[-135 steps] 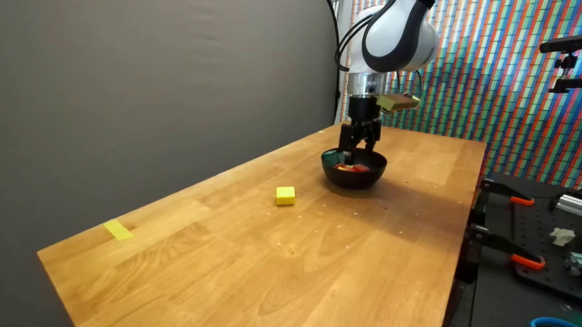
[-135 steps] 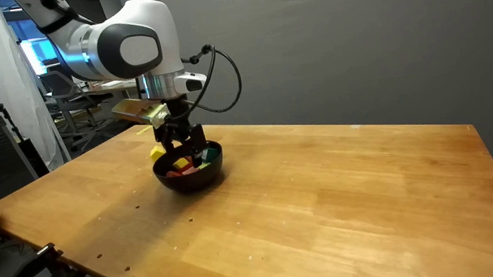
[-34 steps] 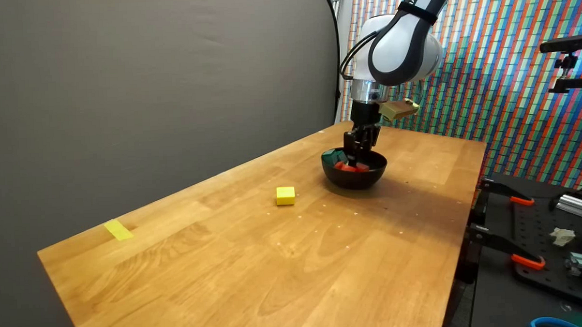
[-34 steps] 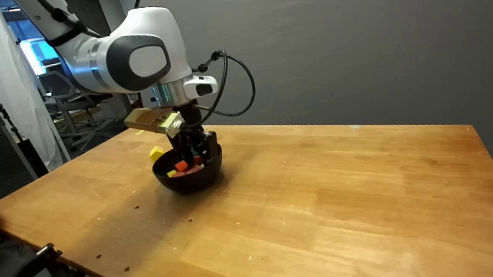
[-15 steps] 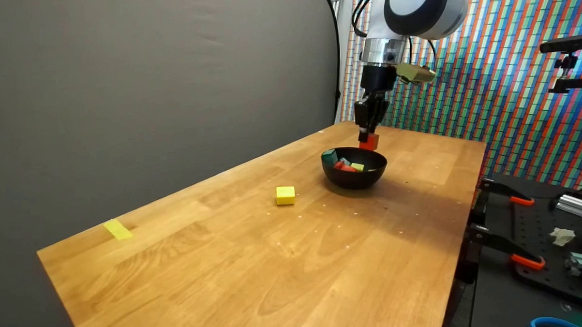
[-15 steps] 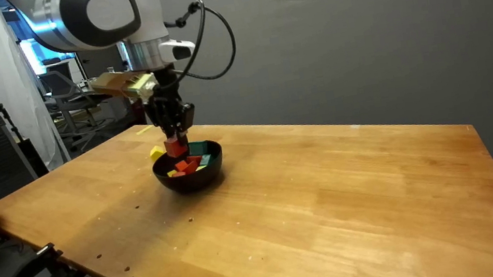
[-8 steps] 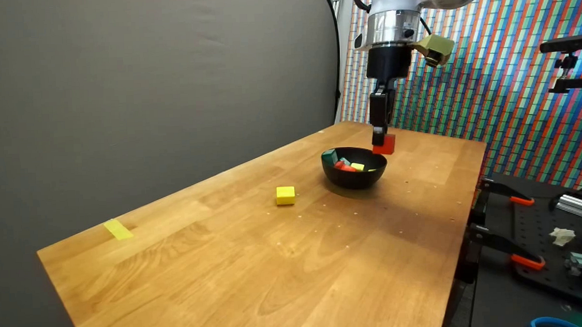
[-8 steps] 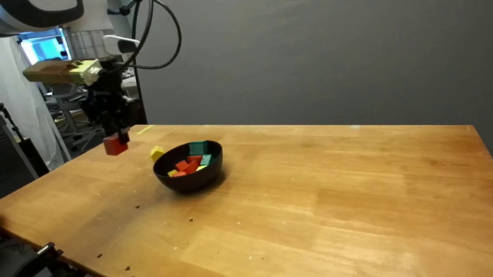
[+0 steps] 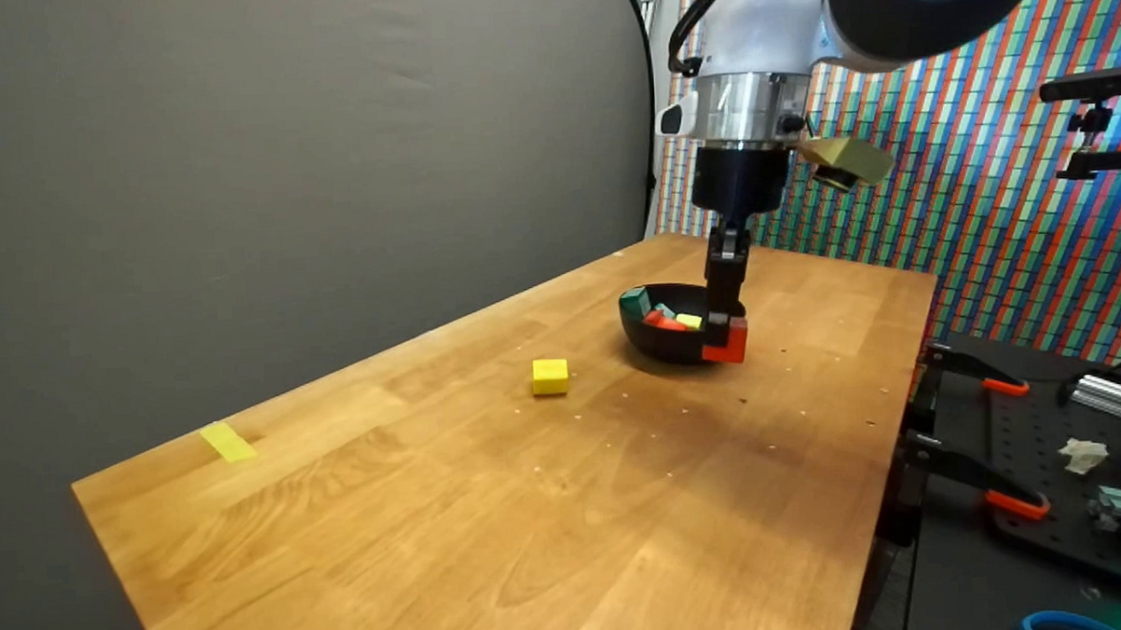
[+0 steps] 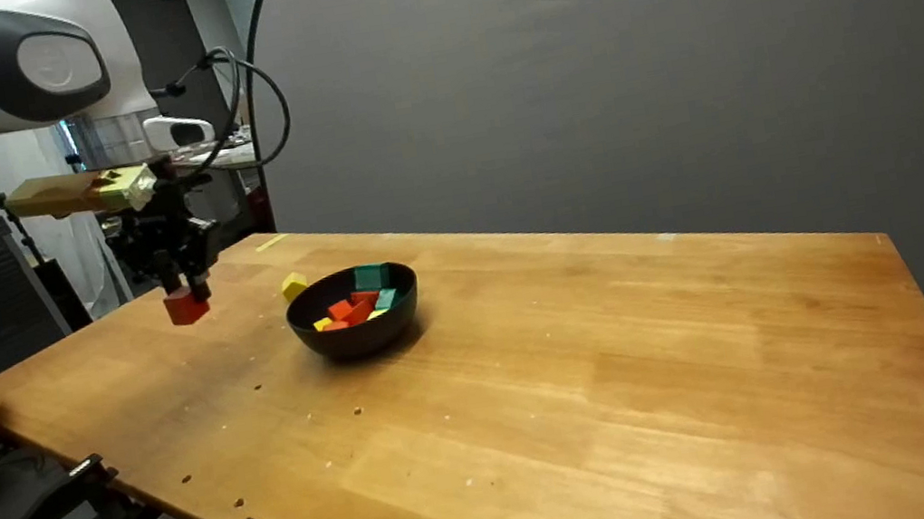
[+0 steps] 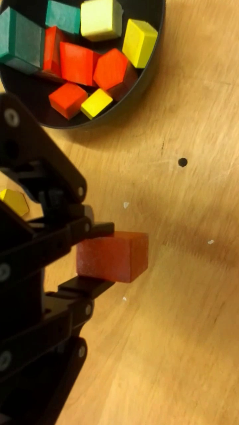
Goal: Move the blocks in the black bowl and put them around the bowl
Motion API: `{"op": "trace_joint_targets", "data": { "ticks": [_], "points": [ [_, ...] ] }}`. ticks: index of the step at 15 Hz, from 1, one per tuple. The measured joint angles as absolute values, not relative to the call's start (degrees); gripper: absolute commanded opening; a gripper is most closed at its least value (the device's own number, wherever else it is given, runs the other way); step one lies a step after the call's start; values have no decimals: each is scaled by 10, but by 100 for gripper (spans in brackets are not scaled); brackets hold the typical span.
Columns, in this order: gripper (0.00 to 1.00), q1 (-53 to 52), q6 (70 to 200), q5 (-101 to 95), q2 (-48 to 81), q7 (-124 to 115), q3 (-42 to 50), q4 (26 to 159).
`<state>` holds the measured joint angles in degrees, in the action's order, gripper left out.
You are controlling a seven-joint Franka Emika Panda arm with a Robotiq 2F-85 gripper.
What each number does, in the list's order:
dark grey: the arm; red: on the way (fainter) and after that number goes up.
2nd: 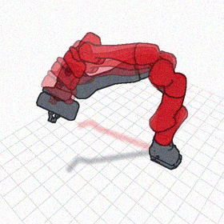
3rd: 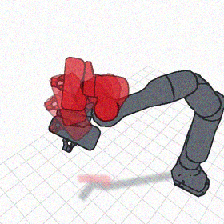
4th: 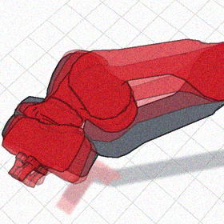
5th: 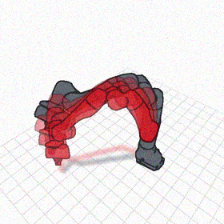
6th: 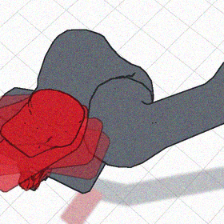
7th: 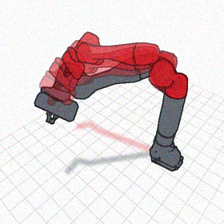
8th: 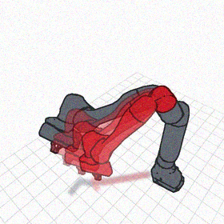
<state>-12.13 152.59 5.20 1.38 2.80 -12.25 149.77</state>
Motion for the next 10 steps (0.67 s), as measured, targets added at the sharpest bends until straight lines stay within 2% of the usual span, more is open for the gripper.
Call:
{"op": "trace_joint_targets", "data": {
  "ticks": [4,5,7,10],
  "points": [
    [13,-124,1646,-30,81,-58,-118,1527],
    [57,-130,1668,-55,96,-82,-111,1536],
    [65,-151,1696,-109,118,-132,-83,1548],
    [87,-203,1699,-206,123,-203,-11,1552]
  ]
}}
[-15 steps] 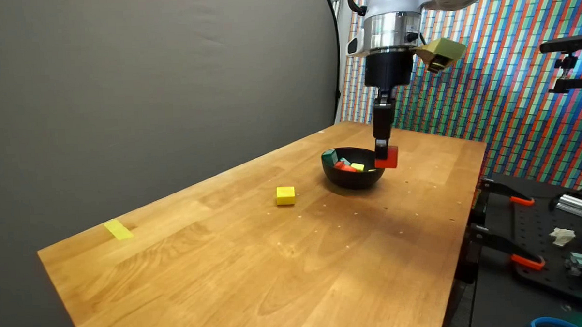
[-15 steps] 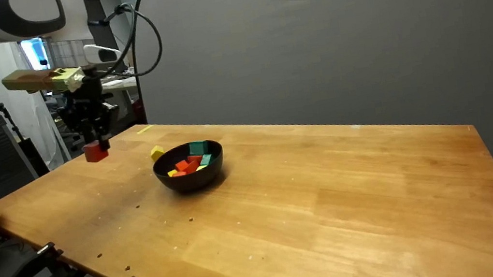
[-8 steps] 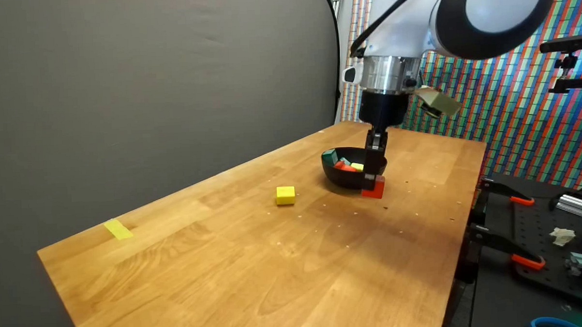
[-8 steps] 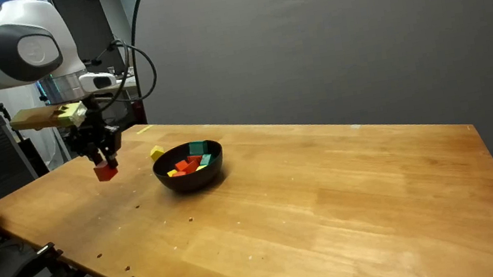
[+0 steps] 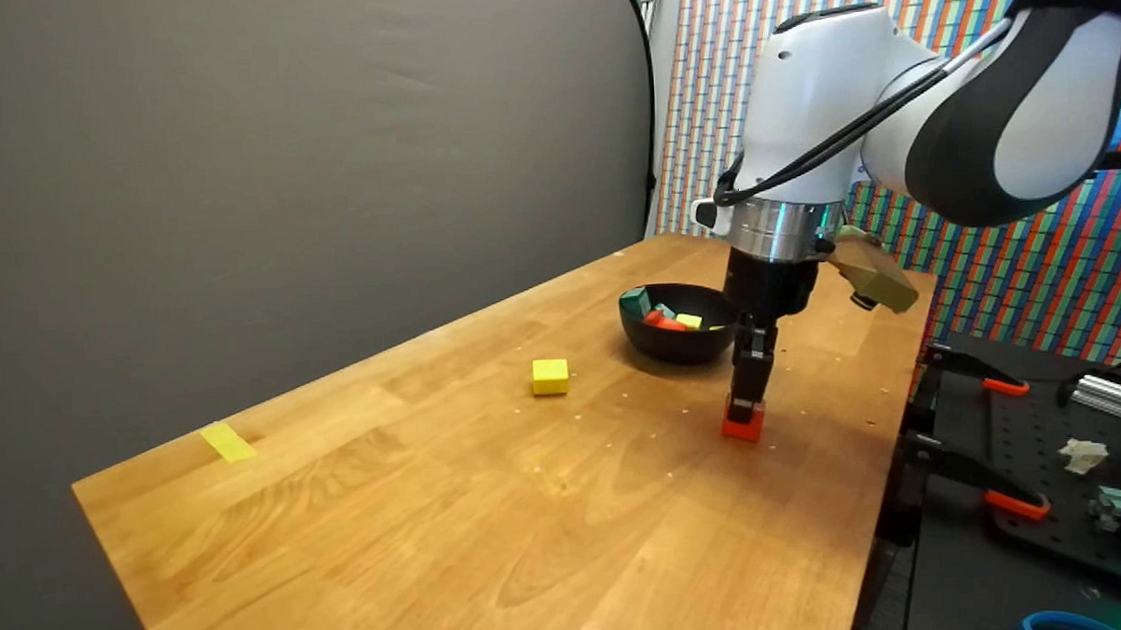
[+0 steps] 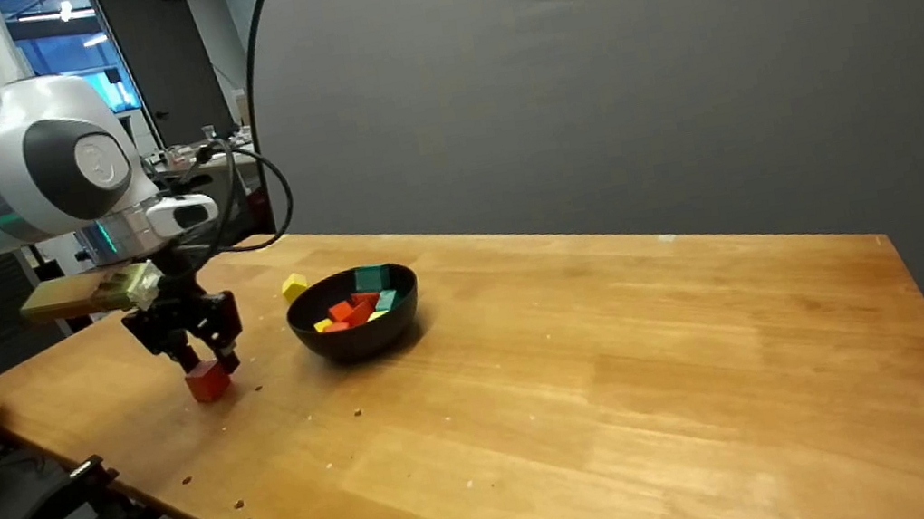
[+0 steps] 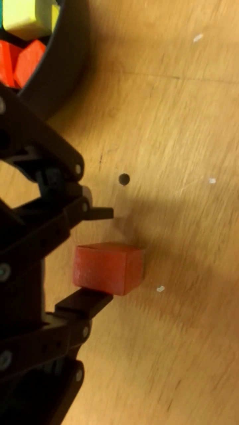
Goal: Move the blocks in the black bowl and put them around the bowl
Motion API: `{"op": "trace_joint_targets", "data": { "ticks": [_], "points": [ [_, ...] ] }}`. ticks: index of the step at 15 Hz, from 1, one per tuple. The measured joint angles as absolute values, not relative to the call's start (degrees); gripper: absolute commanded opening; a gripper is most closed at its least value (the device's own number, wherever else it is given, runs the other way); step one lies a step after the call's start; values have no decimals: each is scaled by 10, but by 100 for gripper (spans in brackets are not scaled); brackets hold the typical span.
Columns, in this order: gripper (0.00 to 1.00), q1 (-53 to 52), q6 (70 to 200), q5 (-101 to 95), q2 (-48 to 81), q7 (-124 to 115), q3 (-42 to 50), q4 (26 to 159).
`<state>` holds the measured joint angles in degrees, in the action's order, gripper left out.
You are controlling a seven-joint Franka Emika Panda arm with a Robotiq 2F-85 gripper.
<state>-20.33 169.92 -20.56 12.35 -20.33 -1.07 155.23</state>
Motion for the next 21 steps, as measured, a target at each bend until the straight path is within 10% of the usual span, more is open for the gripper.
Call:
{"op": "trace_joint_targets", "data": {
  "ticks": [3,21],
  "points": [
    [100,-228,1680,-264,88,-232,32,1552],
    [100,-174,1615,-273,46,-128,101,1497]
  ]
}}
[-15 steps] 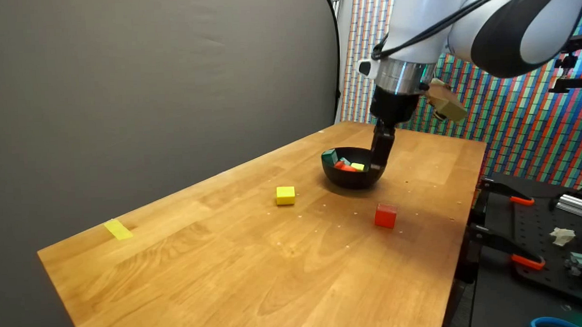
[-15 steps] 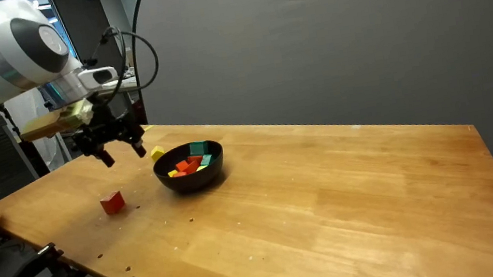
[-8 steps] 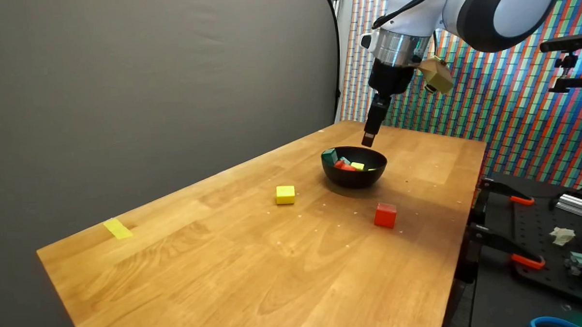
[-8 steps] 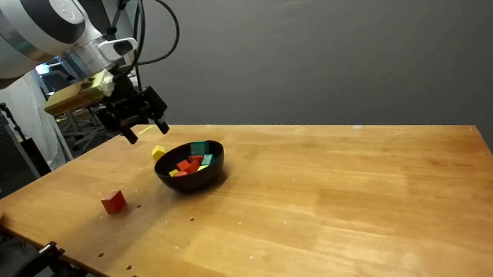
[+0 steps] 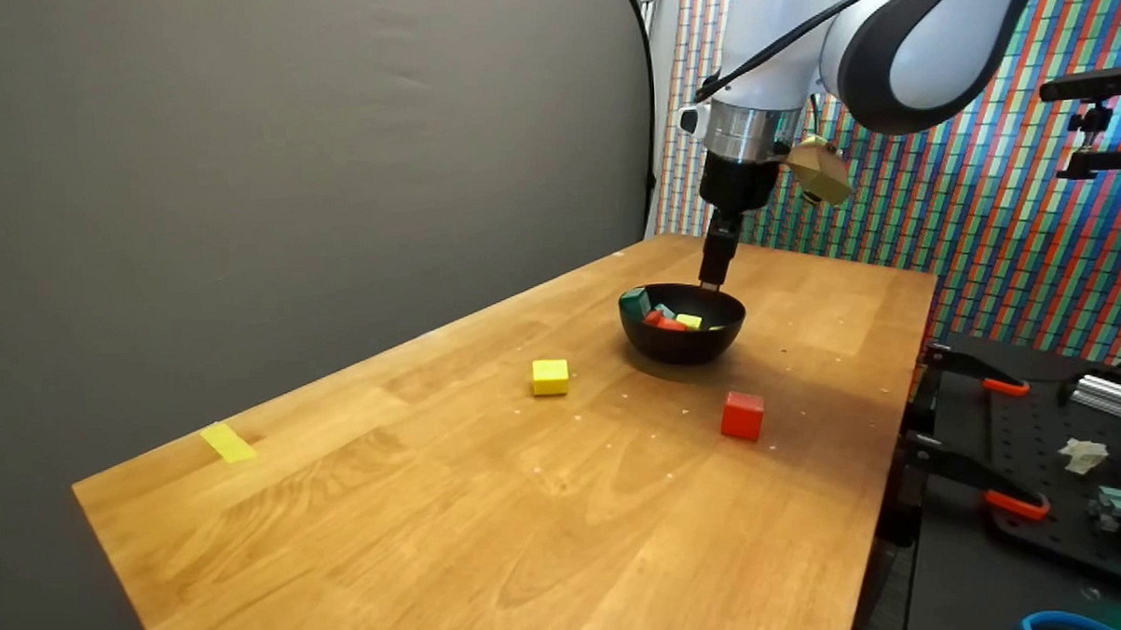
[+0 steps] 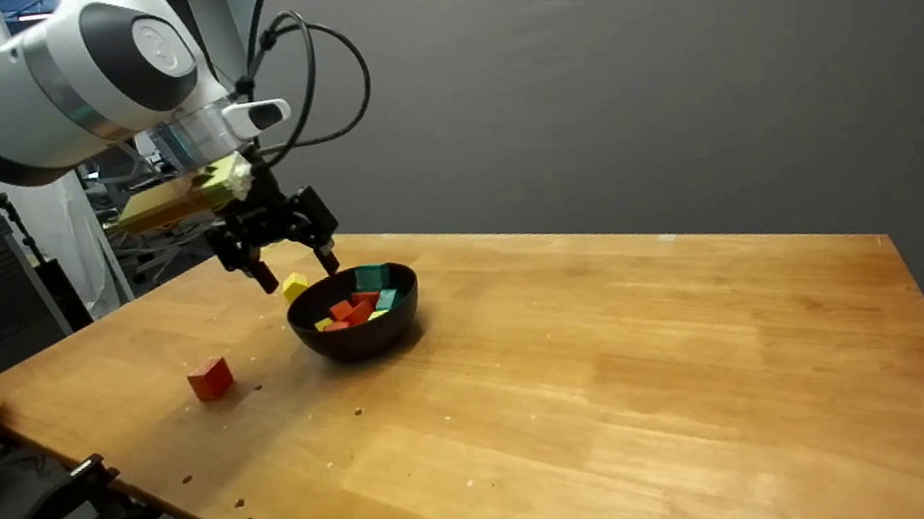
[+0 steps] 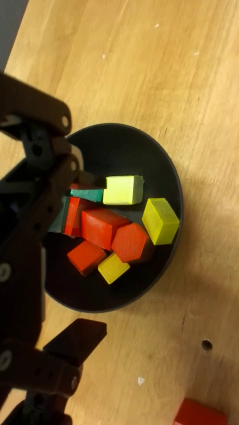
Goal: Move the blocks in the black bowl and put them around the bowl
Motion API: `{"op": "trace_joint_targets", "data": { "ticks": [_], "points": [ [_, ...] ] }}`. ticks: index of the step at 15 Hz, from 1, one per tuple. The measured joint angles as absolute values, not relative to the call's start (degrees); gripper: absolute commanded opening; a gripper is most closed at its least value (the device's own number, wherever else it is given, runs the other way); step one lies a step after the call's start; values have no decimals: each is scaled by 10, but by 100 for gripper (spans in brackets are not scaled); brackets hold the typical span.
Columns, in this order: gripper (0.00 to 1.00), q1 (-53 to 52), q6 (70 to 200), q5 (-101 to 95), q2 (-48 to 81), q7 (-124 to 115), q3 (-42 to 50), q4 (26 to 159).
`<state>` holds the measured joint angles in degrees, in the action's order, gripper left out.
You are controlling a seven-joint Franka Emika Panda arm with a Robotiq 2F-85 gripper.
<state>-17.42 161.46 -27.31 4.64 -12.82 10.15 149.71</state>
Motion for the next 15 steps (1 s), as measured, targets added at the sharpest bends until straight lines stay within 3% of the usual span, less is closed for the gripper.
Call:
{"op": "trace_joint_targets", "data": {
  "ticks": [5,6,11,14,15],
  "points": [
    [89,-87,1610,-202,118,-6,47,1417],
    [81,-75,1607,-184,130,17,37,1404],
    [83,-35,1575,-127,171,100,-6,1355],
    [97,-33,1552,-127,185,111,-12,1339],
    [97,-33,1545,-127,189,111,-13,1336]
  ]
}}
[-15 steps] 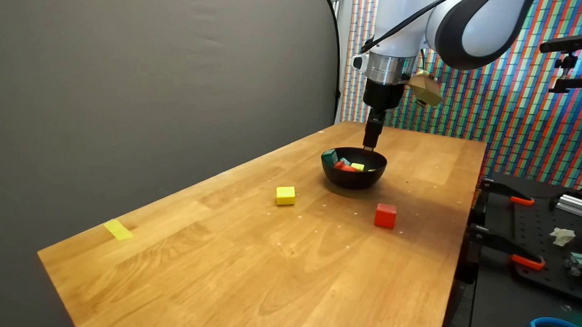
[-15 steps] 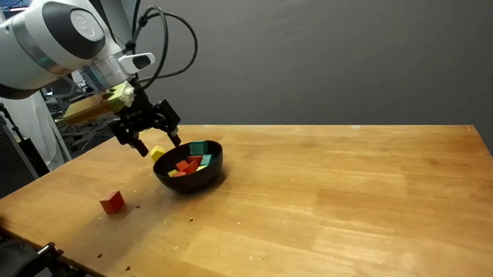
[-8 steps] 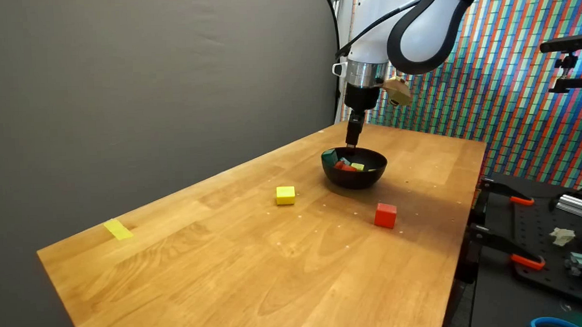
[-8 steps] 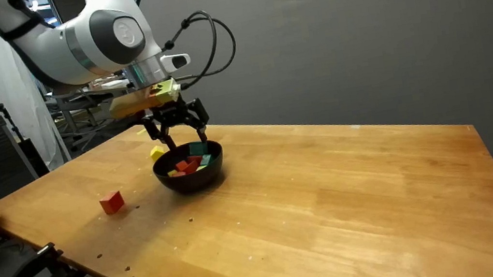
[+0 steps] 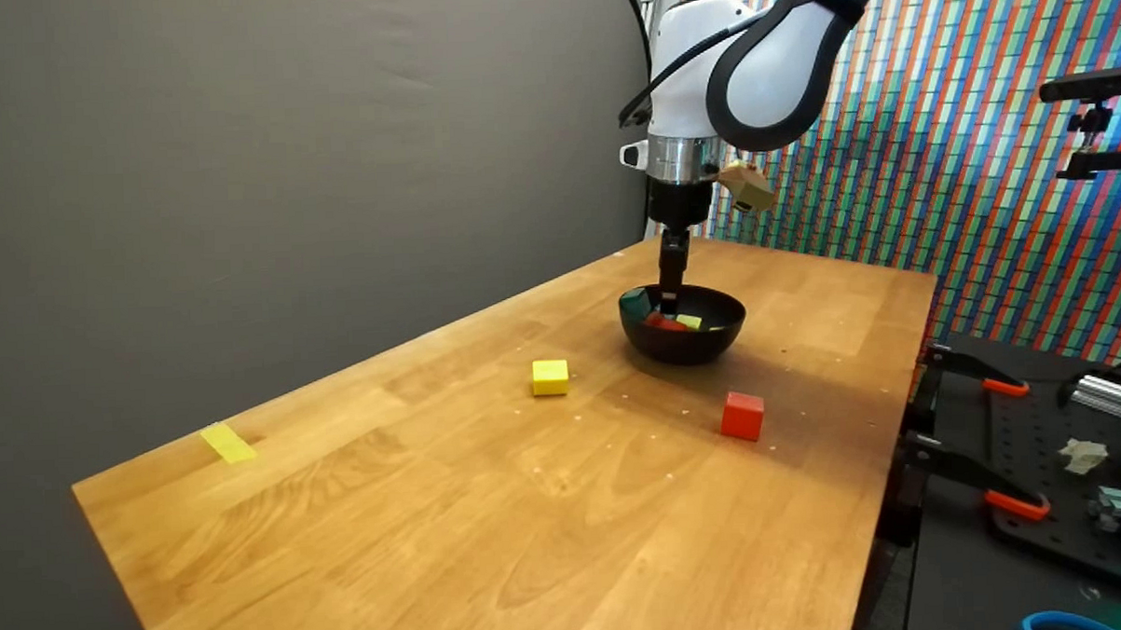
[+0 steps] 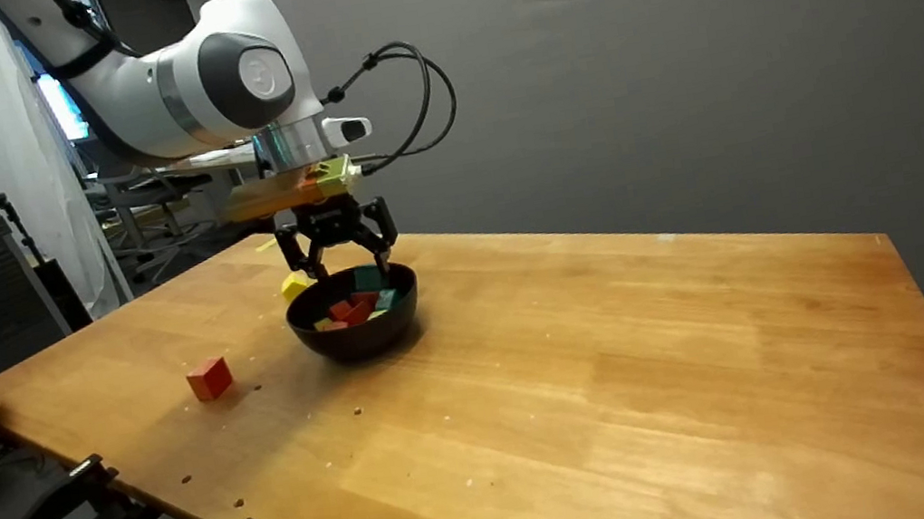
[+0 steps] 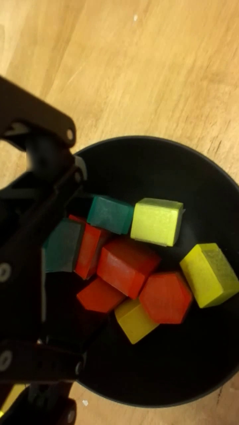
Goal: Move the blocks in the black bowl and put them around the bowl
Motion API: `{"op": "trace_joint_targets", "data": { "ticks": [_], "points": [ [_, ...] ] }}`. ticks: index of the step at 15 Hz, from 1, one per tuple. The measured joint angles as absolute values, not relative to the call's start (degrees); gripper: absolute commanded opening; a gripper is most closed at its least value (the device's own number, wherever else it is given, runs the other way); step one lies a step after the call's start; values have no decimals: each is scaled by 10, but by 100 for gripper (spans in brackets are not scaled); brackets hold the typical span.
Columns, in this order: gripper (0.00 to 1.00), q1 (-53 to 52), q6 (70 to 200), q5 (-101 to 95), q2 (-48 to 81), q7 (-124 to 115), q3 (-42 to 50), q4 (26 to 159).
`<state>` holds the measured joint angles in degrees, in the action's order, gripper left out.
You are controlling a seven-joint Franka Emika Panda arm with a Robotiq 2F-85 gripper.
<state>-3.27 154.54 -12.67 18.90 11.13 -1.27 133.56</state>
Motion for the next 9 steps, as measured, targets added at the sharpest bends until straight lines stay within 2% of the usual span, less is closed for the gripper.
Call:
{"op": "trace_joint_targets", "data": {
  "ticks": [2,5,9],
  "points": [
    [100,-33,1540,-127,197,111,-13,1331],
    [98,-33,1538,-126,209,110,-14,1329],
    [90,-33,1538,-114,227,102,-24,1323]
  ]
}}
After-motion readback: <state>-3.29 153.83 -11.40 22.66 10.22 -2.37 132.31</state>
